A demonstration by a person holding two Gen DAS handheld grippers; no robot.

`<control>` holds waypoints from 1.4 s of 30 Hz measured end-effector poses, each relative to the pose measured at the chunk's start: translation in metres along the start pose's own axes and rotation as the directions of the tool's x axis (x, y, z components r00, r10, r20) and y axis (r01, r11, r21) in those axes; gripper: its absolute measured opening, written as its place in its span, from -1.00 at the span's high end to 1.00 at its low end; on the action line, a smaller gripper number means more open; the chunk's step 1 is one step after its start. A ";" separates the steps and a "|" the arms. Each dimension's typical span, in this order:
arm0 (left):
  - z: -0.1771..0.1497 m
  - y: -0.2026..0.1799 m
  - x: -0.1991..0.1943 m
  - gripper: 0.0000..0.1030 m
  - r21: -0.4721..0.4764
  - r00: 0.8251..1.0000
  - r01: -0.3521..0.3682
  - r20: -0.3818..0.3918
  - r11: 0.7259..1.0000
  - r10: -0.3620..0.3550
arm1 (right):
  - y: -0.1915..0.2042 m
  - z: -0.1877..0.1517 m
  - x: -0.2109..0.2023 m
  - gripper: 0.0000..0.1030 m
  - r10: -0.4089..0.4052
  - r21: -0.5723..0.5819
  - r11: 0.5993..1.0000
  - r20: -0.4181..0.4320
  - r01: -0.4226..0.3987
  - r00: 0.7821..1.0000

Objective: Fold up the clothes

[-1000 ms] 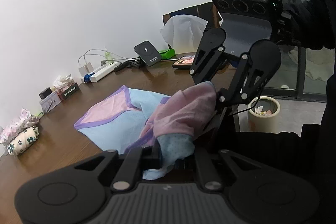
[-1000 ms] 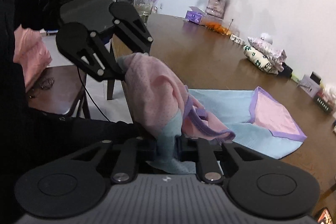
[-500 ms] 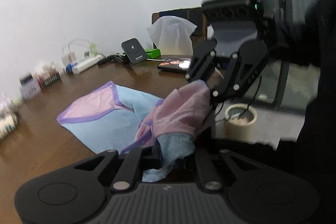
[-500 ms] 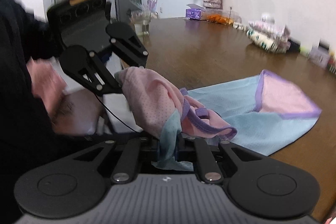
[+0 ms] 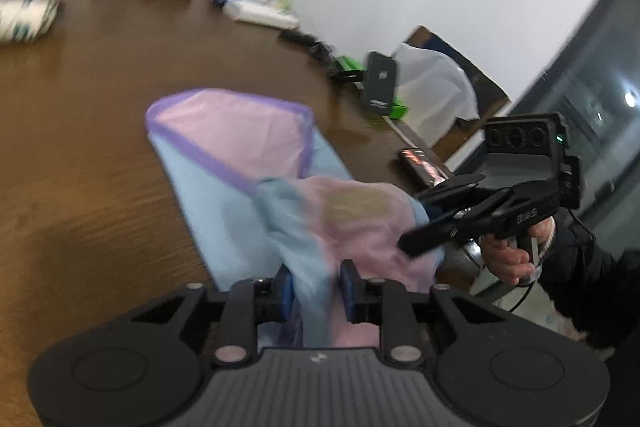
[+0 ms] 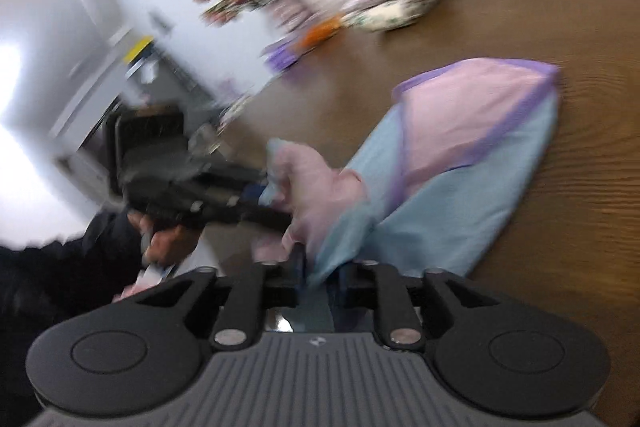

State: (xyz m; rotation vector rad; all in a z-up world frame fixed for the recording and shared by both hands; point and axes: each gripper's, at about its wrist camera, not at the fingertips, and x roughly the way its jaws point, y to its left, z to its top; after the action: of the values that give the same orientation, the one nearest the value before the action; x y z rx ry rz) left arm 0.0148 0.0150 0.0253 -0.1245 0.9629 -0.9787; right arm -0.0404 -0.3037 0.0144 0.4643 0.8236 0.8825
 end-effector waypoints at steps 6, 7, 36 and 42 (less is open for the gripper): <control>-0.008 0.010 0.001 0.45 -0.128 0.997 -0.008 0.079 0.992 0.019 | -0.001 0.000 -0.008 0.06 -0.093 -0.034 0.995 0.083 0.096 0.992; -0.008 0.010 0.003 0.44 -0.139 0.996 -0.017 0.081 0.990 0.028 | -0.001 -0.001 -0.005 0.07 -0.094 -0.044 0.994 0.065 0.097 0.993; -0.017 -0.013 0.003 0.82 -0.218 0.905 -0.302 0.241 0.928 0.351 | -0.005 0.006 0.027 0.78 -0.119 -0.067 0.991 0.013 0.120 0.993; -0.016 -0.012 0.000 0.65 -0.262 0.889 -0.319 0.252 0.911 0.383 | -0.004 0.011 0.017 0.68 -0.154 -0.096 0.983 0.057 0.159 0.986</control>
State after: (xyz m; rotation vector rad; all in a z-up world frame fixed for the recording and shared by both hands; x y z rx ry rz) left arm -0.0050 0.0130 0.0212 -0.2606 0.7728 -0.4982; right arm -0.0232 -0.2929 0.0113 0.3273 0.7558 0.7600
